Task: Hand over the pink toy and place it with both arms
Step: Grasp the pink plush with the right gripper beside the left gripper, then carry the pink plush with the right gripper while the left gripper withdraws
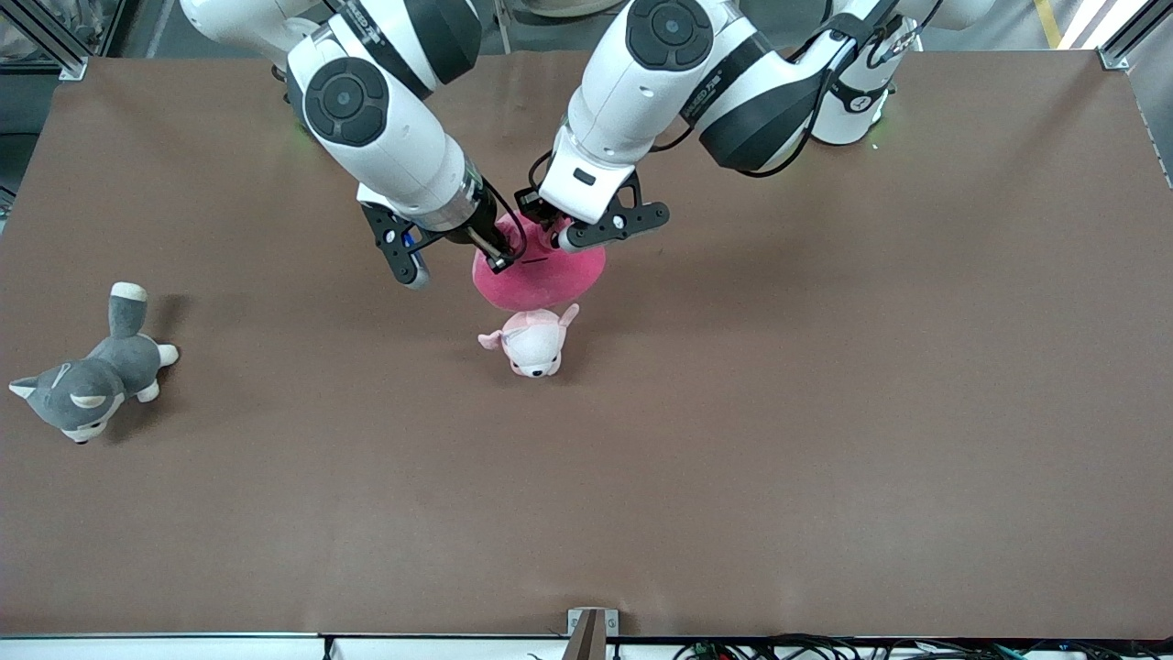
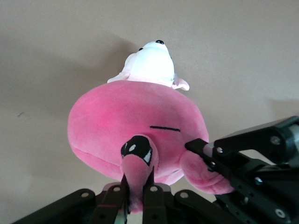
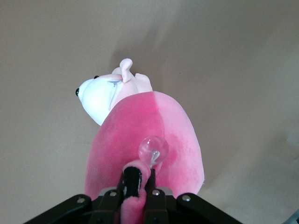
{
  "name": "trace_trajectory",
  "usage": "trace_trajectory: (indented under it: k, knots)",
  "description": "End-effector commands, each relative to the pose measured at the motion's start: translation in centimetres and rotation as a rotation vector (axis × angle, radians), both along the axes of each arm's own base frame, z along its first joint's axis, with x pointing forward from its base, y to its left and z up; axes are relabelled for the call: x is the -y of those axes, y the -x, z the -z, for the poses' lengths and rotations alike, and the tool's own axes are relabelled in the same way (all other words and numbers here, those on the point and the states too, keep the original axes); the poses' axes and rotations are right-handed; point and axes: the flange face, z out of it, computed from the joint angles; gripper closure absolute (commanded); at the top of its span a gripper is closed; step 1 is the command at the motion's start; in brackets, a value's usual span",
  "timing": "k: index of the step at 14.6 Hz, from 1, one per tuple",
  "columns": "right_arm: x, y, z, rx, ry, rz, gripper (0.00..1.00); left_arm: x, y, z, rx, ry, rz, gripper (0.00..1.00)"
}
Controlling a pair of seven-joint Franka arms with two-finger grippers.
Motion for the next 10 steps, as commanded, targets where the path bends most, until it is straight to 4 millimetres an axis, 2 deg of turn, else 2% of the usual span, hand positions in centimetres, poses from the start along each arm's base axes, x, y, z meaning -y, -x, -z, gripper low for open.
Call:
trace_trajectory:
  k: [1, 3, 5, 6, 8, 9, 10]
  knots:
    - [1.5, -0.4, -0.9, 0.015, -0.008, -0.007, 1.0, 0.1, -0.2, -0.7, 0.008, 0.012, -0.005, 0.78]
    - [2.7, -1.1, -1.1, 0.024, -0.013, -0.033, 1.0, -0.1, -0.3, -0.9, 0.014, 0.012, -0.004, 0.03]
    - [5.7, -2.8, -0.7, 0.018, -0.01, -0.016, 1.0, -0.5, -0.3, -1.7, 0.039, 0.002, -0.004, 0.0]
    - [7.5, -3.9, -0.3, 0.015, -0.008, 0.007, 1.0, -1.1, -0.2, -3.0, 0.079, -0.01, -0.003, 0.0]
    - [12.1, -5.8, 0.8, 0.012, -0.009, -0.018, 1.0, -2.3, -0.5, -4.6, 0.161, -0.059, 0.002, 0.0]
    - [14.7, -6.7, 1.8, 0.008, -0.01, -0.023, 1.0, -3.7, -0.6, -6.4, 0.208, -0.083, 0.006, 0.0]
    - [17.4, -7.5, 2.7, 0.004, -0.014, -0.035, 1.0, -5.7, -1.4, -7.0, 0.213, -0.121, 0.016, 0.0]
